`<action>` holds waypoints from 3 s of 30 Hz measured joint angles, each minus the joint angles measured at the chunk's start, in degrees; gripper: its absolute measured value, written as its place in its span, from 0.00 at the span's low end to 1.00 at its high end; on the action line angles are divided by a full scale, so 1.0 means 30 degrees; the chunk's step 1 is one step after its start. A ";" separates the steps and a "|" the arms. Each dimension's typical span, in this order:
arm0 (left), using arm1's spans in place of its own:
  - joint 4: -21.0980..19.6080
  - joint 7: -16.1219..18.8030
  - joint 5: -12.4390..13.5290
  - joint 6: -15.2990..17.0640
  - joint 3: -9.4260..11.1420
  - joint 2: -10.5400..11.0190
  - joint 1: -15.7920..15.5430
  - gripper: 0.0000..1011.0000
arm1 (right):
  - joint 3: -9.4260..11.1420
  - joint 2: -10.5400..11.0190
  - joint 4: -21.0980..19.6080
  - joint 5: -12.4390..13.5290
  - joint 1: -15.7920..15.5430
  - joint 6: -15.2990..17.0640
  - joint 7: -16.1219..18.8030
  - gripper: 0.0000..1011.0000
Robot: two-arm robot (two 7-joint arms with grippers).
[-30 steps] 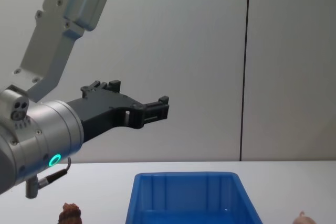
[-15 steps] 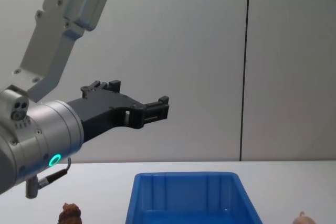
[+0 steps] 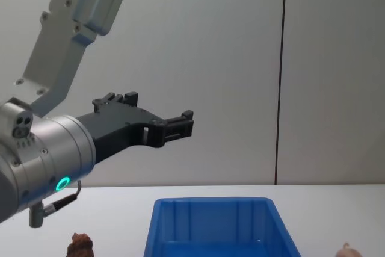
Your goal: Pick up the two dolls from the table and place them into the box.
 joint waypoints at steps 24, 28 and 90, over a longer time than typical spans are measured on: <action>0.0001 -0.0001 0.0000 -0.0001 0.0000 -0.0001 0.0001 0.99 | -0.0182 -0.0373 0.0904 -0.0394 0.0751 0.0337 -0.0214 0.46; 0.0001 -0.0001 0.0000 -0.0001 -0.0001 0.0001 0.0000 0.99 | -0.0149 -0.0390 0.0790 -0.0357 0.0763 0.0018 -0.0339 0.44; 0.0001 0.0001 0.0000 0.0000 0.0001 0.0000 0.0000 0.99 | -0.3292 -0.3557 -0.0679 -0.1296 0.3546 -0.1462 0.5670 0.87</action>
